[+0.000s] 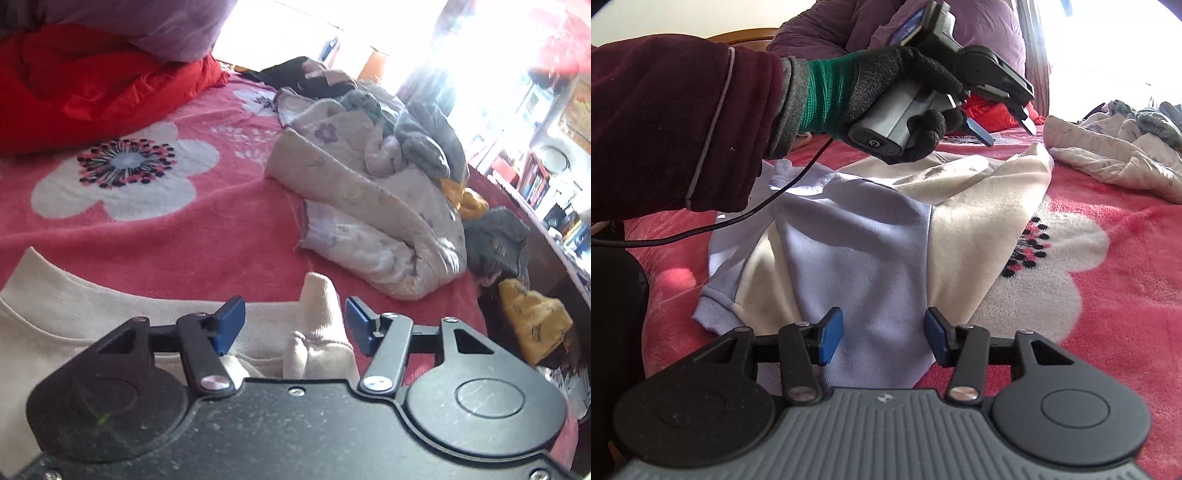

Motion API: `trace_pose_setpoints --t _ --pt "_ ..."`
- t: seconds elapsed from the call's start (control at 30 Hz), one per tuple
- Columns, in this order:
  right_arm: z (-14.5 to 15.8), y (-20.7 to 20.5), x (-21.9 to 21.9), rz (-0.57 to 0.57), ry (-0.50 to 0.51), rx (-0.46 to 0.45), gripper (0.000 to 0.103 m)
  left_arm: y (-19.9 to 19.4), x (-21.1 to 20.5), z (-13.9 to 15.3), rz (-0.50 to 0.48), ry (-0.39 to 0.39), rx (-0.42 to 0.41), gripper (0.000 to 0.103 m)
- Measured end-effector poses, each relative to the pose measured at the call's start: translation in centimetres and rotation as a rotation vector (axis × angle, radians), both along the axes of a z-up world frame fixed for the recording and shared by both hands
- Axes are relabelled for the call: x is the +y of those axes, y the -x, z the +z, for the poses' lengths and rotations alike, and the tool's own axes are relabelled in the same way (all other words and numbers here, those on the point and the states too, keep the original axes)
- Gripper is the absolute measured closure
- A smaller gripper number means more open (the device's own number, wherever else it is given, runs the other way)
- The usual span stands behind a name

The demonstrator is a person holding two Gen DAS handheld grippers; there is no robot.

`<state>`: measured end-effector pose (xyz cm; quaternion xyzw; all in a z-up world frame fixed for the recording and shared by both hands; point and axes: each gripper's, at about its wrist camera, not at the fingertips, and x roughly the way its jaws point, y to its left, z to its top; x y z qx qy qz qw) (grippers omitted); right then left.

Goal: Fold clothes

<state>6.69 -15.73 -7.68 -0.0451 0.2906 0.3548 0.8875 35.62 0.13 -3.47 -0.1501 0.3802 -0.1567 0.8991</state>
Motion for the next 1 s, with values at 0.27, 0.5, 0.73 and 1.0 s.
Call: trace_pose_setpoints --t 0.27,0.5,0.73,1.0 --pt "0.3 0.0 -0.1 0.002 -0.010 0.006 0.053 1.5 0.4 0.6 0.052 -0.013 -0.053 0.099" --pt "0.4 -0.1 -0.2 0.004 -0.023 0.014 0.053 1.3 0.0 -1.1 0.072 -0.126 -0.042 0.099" --pt "0.4 0.1 0.2 0.051 -0.009 0.031 0.053 1.0 -2.0 -1.7 0.011 -0.317 -0.072 0.093" --pt "0.5 0.4 0.2 0.051 -0.012 0.027 0.053 3.9 -2.9 1.5 -0.113 -0.244 -0.124 0.091"
